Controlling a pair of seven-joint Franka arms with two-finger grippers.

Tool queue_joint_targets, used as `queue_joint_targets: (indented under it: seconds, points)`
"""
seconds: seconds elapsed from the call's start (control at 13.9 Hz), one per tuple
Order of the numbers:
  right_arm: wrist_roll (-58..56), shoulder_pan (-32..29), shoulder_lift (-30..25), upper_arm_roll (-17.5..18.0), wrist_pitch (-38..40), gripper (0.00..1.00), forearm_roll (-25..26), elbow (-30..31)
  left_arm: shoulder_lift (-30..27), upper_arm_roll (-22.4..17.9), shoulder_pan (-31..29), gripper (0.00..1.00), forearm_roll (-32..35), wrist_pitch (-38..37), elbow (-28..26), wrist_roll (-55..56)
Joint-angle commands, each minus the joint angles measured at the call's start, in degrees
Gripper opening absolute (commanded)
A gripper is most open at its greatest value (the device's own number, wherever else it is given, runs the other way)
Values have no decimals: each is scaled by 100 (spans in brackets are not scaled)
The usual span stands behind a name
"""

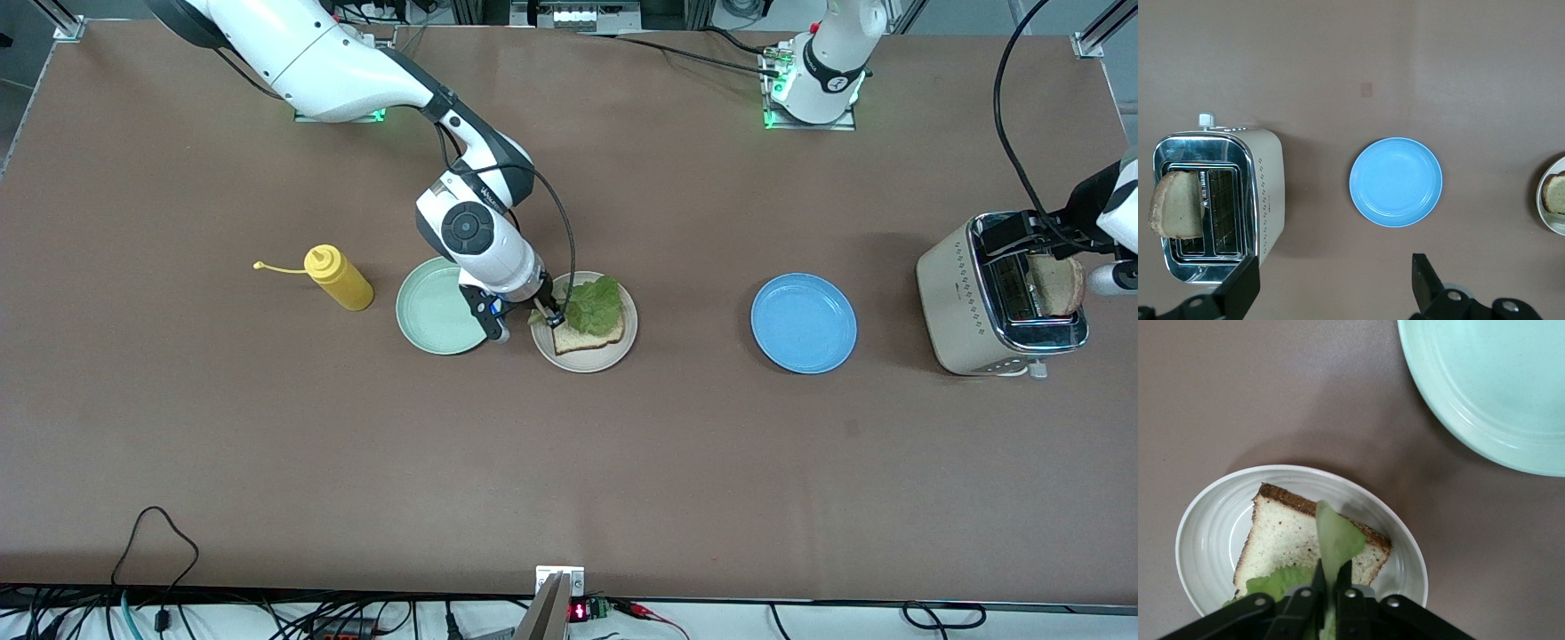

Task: Make sandwich in beige plate with both arms
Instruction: 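Release the lettuce onto the bread and raise the right gripper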

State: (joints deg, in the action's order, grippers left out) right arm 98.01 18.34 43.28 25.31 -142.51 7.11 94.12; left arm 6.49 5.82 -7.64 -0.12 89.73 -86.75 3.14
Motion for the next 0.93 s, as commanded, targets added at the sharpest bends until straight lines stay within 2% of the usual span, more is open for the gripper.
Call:
queue_joint_targets:
  seconds: [0.0,0.07,0.22,0.36,0.57,0.86]
  points:
    - [-98,56,75,-79,-14,46,71,-131,-34,-2,-27,100,-40,9,-26,-103]
    - [-98,38,67,-79,-14,75,62,-131,-34,-2,-27,100,-40,9,-26,-103]
    - [-80,-5,-38,-79,12,100,71,-131,-25,-2,-27,100,-40,18,0,-103]
    - [-238,-119,-380,-79,108,100,54,-87,-25,-2,-27,100,-40,18,9,-103]
    - [-720,-427,-1144,-79,1011,100,1,-69,-25,-2,-27,100,-40,18,18,-103]
    - [-2142,-769,-2084,-70,1944,100,-26,158,-34,51,-18,100,-23,9,26,-103]
